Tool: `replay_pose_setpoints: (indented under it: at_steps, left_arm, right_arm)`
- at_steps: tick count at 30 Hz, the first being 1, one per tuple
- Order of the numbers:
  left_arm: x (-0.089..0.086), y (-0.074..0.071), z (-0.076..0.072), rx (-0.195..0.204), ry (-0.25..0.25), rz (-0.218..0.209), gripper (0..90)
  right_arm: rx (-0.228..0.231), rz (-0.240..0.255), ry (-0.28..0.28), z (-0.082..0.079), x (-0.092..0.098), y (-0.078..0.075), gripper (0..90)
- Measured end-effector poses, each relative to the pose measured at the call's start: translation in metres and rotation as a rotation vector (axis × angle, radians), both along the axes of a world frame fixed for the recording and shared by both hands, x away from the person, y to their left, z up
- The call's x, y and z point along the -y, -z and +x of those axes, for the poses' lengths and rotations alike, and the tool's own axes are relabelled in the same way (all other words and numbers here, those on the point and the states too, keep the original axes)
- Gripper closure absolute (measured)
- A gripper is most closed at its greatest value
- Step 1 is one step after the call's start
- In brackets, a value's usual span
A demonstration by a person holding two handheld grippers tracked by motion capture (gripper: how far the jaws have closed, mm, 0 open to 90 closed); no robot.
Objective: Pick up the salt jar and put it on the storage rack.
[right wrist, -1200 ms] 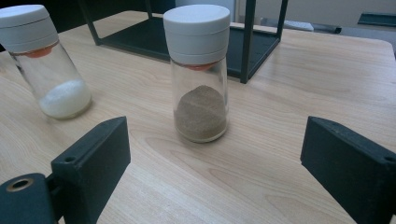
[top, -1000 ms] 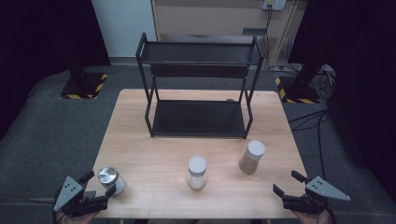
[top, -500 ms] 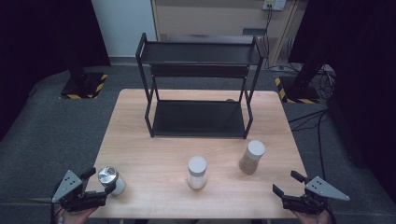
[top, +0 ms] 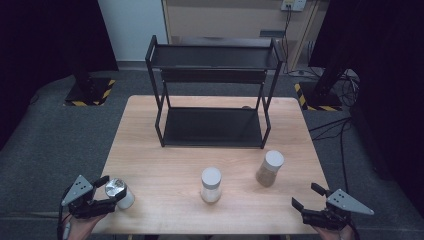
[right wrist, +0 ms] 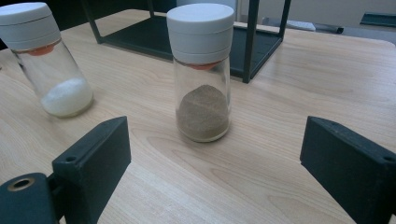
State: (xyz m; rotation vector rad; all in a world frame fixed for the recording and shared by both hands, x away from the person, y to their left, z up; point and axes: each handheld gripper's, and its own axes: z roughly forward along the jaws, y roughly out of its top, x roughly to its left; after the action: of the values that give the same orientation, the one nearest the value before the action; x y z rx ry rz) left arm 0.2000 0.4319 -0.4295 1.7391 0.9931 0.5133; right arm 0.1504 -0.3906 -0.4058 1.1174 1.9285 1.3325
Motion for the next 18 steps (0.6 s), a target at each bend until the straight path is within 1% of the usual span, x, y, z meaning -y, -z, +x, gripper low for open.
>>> replay_pose_setpoints:
  at_steps: [6, 8, 10, 13, 18]
  left_arm:
    - [0.001, 0.006, 0.003, 0.010, 0.018, 0.009, 25.7]
    - [0.000, 0.009, 0.003, 0.015, 0.032, -0.001, 29.0]
    - [0.001, 0.011, 0.001, 0.037, 0.034, 0.009, 32.6]
    - [0.002, 0.012, 0.000, 0.045, 0.031, 0.014, 33.4]
    - [0.003, 0.011, -0.001, 0.044, 0.024, 0.015, 33.8]
  right_arm:
    - [0.000, -0.001, 0.001, 0.000, 0.000, 0.000, 8.8]
    - [-0.001, -0.001, 0.001, 0.000, 0.000, 0.000, 8.8]
    - [-0.002, -0.001, 0.000, 0.000, 0.000, 0.000, 8.8]
    - [-0.001, -0.002, -0.002, 0.001, 0.000, 0.000, 8.8]
    - [-0.002, -0.001, -0.002, 0.001, 0.000, 0.000, 8.8]
